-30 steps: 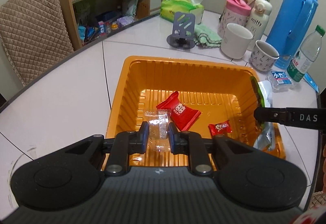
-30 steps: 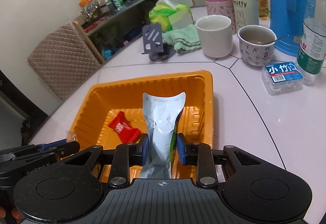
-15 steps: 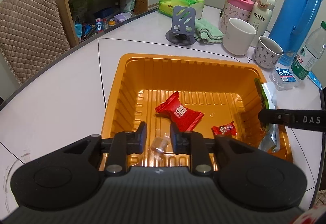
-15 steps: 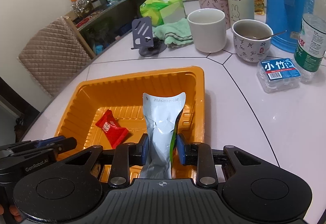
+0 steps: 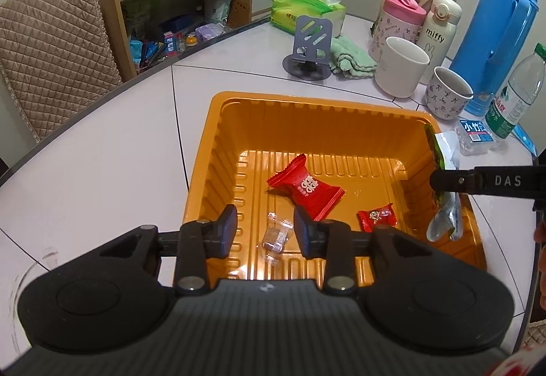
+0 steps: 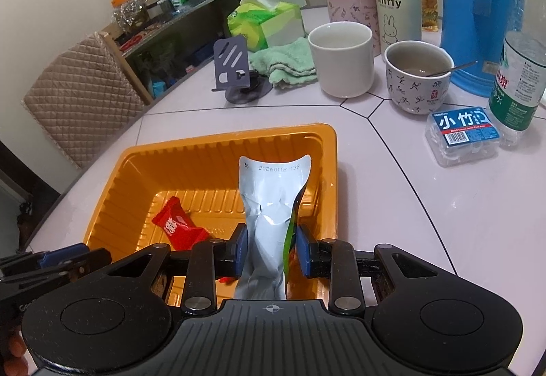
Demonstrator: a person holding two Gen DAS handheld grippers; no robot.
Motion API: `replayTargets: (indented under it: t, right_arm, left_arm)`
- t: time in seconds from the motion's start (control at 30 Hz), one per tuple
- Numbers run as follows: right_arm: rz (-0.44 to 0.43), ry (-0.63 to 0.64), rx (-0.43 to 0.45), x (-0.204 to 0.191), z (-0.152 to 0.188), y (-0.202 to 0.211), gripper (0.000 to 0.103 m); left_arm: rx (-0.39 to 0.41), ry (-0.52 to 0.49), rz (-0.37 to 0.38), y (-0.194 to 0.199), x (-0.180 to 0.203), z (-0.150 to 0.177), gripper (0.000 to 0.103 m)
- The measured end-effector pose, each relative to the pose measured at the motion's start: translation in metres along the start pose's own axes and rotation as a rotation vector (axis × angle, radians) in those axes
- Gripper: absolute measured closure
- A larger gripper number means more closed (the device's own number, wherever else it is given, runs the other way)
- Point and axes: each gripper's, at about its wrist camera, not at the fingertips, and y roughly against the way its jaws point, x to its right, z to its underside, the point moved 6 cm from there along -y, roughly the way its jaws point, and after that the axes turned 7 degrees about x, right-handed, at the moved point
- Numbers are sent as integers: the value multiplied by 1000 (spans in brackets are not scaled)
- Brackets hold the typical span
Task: Organize snacks
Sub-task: 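Release the silver foil pouch into the tray with the right gripper, then move both tools back toward the remaining snacks on the table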
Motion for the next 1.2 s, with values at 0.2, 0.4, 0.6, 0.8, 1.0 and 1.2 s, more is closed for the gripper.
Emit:
replayTargets:
  t: [0.2,0.4,0.6,0.8,1.0,1.2]
  right_arm:
    - [-10,6,37,-2,-4,10,46]
    - [-30,8,57,-5,-5,28,44]
    - [-63,27,71,-11,8,54,40]
    - [-103,40,74,-19,31,84,37]
    - [-143,61,53,-34,62,109,36]
    - [-169,74,24,-50,98,130,36]
  left_arm:
    - [16,18,4,15,-5,-1,64]
    - [40,39,4,37,-9,-1,58]
    - [63,56,1,69,-16,6,53]
    - [71,83,-9,103,-27,24,52]
    - [68,115,-23,136,-44,51,51]
    - [47,123,-30,167,-55,84,48]
